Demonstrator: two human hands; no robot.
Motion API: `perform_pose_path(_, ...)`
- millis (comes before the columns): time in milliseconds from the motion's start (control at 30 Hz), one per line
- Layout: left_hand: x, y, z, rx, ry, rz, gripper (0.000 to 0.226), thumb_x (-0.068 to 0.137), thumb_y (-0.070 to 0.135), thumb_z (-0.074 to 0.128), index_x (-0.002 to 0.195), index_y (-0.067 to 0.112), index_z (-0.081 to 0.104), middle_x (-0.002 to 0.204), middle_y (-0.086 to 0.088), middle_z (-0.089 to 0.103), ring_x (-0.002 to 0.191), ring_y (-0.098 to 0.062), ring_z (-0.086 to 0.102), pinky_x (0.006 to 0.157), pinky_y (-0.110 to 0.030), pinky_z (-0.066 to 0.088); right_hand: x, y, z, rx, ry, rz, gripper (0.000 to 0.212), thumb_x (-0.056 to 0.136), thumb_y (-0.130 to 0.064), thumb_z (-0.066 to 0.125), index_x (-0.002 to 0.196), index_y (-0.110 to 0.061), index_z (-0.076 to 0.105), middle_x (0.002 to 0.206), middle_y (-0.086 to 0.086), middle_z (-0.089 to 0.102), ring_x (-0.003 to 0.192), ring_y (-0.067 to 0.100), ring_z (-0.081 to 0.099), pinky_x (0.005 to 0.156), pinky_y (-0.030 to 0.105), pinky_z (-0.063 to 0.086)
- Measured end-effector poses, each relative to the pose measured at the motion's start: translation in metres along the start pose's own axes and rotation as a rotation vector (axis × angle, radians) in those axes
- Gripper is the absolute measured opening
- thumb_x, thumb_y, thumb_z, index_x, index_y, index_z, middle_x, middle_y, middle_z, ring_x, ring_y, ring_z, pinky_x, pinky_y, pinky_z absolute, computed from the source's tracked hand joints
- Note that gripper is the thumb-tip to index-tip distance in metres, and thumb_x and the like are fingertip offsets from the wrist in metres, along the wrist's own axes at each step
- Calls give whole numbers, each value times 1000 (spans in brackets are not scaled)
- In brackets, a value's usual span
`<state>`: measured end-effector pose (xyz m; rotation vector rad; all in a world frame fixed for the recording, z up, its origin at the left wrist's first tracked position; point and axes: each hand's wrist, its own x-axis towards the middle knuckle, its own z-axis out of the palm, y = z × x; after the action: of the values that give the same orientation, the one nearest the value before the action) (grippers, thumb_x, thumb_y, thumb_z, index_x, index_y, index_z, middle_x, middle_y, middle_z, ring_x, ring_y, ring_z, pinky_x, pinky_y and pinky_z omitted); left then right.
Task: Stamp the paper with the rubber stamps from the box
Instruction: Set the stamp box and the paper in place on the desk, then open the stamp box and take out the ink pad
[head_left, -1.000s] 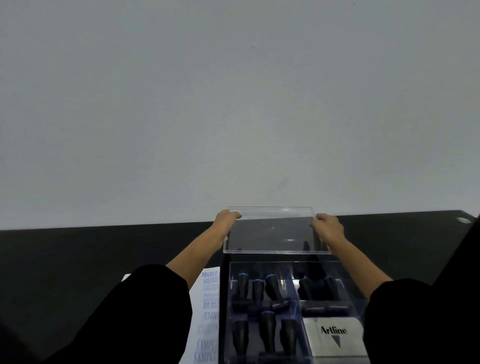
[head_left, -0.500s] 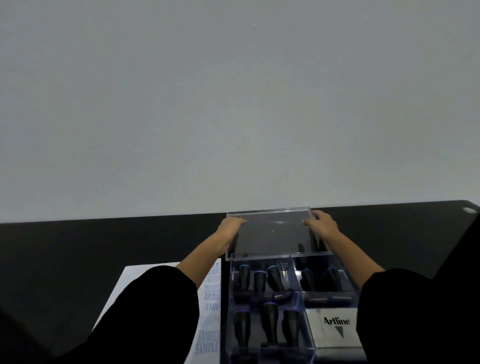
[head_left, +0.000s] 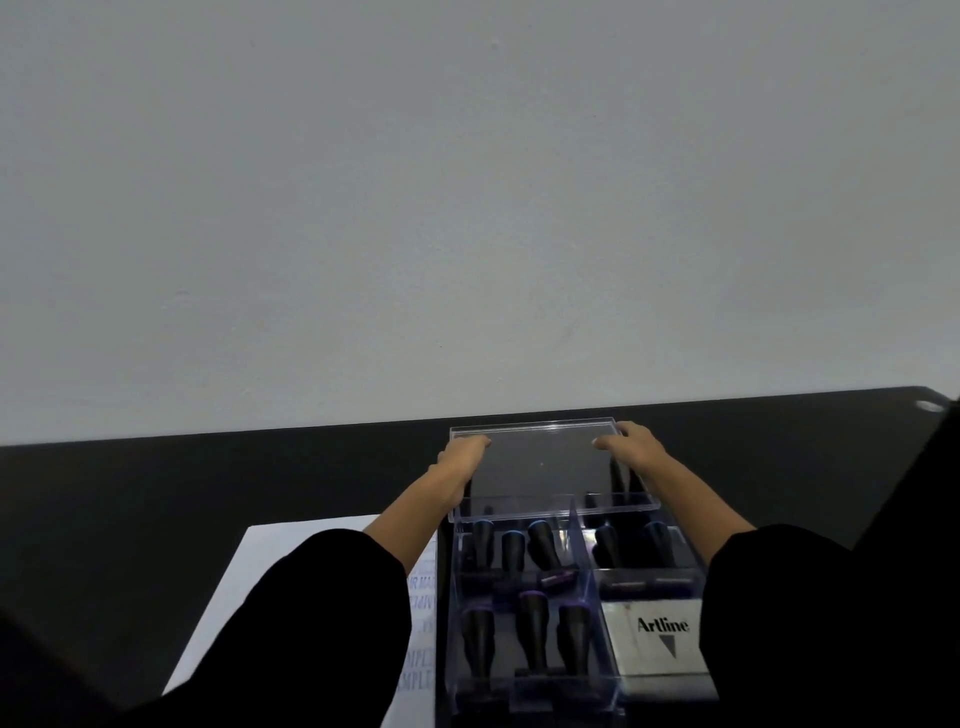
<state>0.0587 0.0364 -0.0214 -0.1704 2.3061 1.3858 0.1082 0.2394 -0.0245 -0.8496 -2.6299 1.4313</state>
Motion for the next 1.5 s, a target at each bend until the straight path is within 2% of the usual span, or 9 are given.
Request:
perform_pose_path(200, -10, -5, -2, 184, 3, -15, 56, 97, 28, 39, 146, 8, 21, 155, -16, 13, 141, -33, 19, 116, -44, 24, -12, -6, -4, -52, 73, -50, 58, 91, -20, 53, 144, -6, 31, 148, 14, 36, 135, 32, 35, 110, 41, 32)
perform_pose_path(467, -48, -4, -7, 441, 124, 100, 49, 94, 14, 39, 142, 10, 31, 149, -17, 20, 136, -33, 20, 109, -39, 27, -64, -4, -26, -50, 173, -152, 44, 91, -10, 52, 135, -9, 46, 132, 16, 54, 121, 30, 51, 98, 35, 42)
perform_pose_path(567, -70, 6, -7, 426, 84, 205, 28, 93, 9, 38, 106, 19, 61, 125, -12, 51, 126, -29, 40, 105, -32, 27, -92, -4, -40, -37, 160, -151, 39, 91, -9, 51, 130, -9, 51, 126, 15, 60, 116, 28, 55, 97, 34, 43)
perform_pose_path(633, -90, 11, -3, 399, 39, 265, 30, 94, 5, 38, 84, 21, 62, 105, -8, 61, 110, -22, 53, 109, -31, 29, -110, -3, -48, -32, 160, -161, 37, 90, -9, 52, 127, -9, 54, 124, 15, 61, 115, 27, 56, 97, 34, 43)
perform_pose_path(767, -133, 12, 16, 388, -90, 372, 34, 96, 5, 37, 123, 7, 58, 139, -7, 51, 130, -22, 45, 110, -29, 32, -146, 2, -56, -45, 159, -169, 30, 91, -8, 52, 120, -9, 59, 121, 13, 62, 110, 25, 58, 94, 35, 48)
perform_pose_path(933, -179, 0, 46, 451, -202, 503, 34, 92, 0, 40, 118, 6, 62, 131, -9, 57, 125, -21, 50, 98, -20, 37, -182, 12, -56, -119, 145, -151, 28, 89, -7, 54, 116, -7, 61, 119, 12, 63, 108, 24, 59, 90, 30, 47)
perform_pose_path(1100, -198, -16, 66, 518, -260, 543, 36, 90, -2, 41, 119, 2, 61, 129, -12, 59, 123, -24, 51, 102, -27, 38, -206, 25, -50, -209, 120, -103, 27, 88, -12, 54, 111, -2, 63, 118, 15, 63, 110, 29, 58, 92, 36, 47)
perform_pose_path(1267, -197, -39, 74, 679, -255, 602, 40, 90, 1, 44, 129, 1, 51, 136, -15, 53, 129, -28, 45, 109, -33, 31, -223, 37, -40, -390, 75, -62, 12, 87, -13, 49, 79, -6, 52, 100, 21, 57, 91, 31, 57, 73, 31, 43)
perform_pose_path(1500, -197, -56, 87, 722, -179, 644, 40, 95, 1, 33, 134, 0, 43, 136, -19, 44, 131, -31, 31, 107, -30, 20, -230, 36, -30, -570, 88, -68, 30, 91, -10, 46, 118, 3, 51, 127, 21, 53, 115, 35, 54, 89, 34, 45)
